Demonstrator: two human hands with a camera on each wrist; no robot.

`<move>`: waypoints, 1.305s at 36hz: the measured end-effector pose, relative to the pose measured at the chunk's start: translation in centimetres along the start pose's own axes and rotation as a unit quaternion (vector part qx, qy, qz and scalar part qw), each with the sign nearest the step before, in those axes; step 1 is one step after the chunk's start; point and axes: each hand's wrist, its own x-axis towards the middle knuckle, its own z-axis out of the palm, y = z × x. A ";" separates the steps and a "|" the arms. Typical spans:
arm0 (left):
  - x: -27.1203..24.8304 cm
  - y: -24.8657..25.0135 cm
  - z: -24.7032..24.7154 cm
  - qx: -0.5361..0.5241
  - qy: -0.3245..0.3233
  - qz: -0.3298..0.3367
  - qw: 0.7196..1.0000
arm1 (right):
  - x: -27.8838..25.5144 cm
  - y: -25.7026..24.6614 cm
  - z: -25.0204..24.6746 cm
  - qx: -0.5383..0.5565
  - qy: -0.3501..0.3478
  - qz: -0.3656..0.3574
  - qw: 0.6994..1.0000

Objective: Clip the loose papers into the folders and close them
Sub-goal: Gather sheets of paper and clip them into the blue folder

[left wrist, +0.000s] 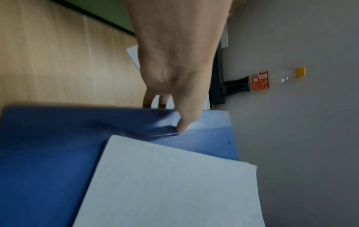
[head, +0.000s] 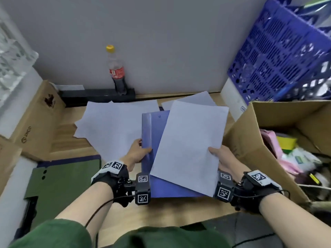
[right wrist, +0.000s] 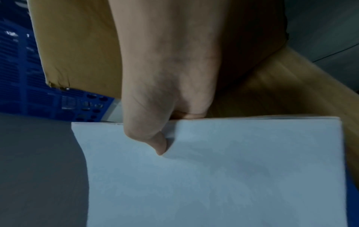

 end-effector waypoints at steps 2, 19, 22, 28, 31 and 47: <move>-0.5 -0.1 0.8 0.026 -0.027 -0.027 0.999 | -0.9 -0.1 0.2 -0.003 -0.018 -0.007 1.000; -5.8 -1.1 -3.3 -0.103 -0.142 -0.071 0.982 | -6.2 -6.4 12.3 -0.048 -0.180 -0.080 0.979; -7.3 -1.5 -5.1 -0.110 -0.112 -0.059 0.986 | -6.2 -5.8 15.6 -0.031 -0.204 -0.075 0.976; -8.6 -3.7 -9.4 -0.246 -0.023 -0.028 0.968 | -6.2 -2.6 19.9 -0.035 -0.245 -0.037 0.968; -9.0 -4.4 -11.7 -0.266 0.007 0.000 0.964 | -6.1 -1.6 20.7 -0.031 -0.232 -0.029 0.972; -7.5 -4.4 -16.1 0.004 0.051 -0.032 0.998 | -6.0 4.2 10.5 -0.211 -0.079 0.048 0.973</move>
